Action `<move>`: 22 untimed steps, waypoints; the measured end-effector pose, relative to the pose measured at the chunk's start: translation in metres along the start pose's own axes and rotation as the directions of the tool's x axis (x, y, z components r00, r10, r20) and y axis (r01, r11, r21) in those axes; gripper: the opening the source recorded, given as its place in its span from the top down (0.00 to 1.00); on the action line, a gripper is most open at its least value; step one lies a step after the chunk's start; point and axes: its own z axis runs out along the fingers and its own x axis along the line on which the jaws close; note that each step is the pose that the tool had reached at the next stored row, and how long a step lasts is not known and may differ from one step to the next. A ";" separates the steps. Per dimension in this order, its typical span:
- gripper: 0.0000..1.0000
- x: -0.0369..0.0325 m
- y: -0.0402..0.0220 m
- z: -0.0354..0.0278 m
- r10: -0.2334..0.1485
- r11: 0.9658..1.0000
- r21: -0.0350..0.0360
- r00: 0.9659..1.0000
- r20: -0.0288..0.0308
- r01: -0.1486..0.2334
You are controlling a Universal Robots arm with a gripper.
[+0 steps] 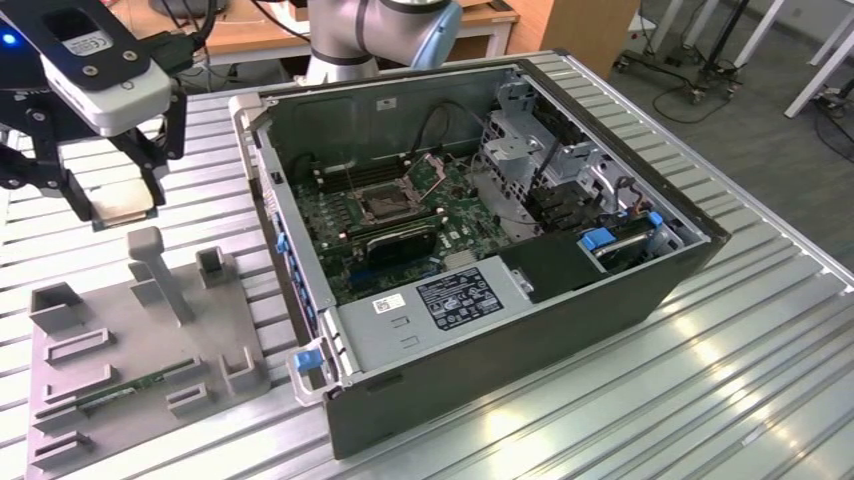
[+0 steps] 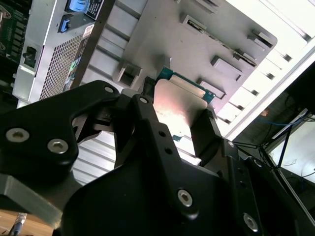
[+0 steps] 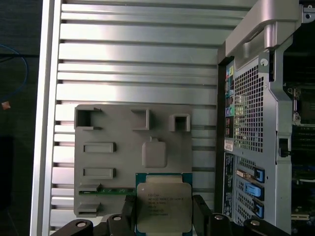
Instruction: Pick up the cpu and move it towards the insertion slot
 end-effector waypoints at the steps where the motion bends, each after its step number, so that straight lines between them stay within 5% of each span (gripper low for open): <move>1: 0.46 -0.0016 0.0000 -0.0001 0.000 1.000 0.000 1.000 0.000 0.000; 22: 0.46 -0.0461 -0.0008 -0.0001 0.000 1.000 0.000 1.000 0.000 0.000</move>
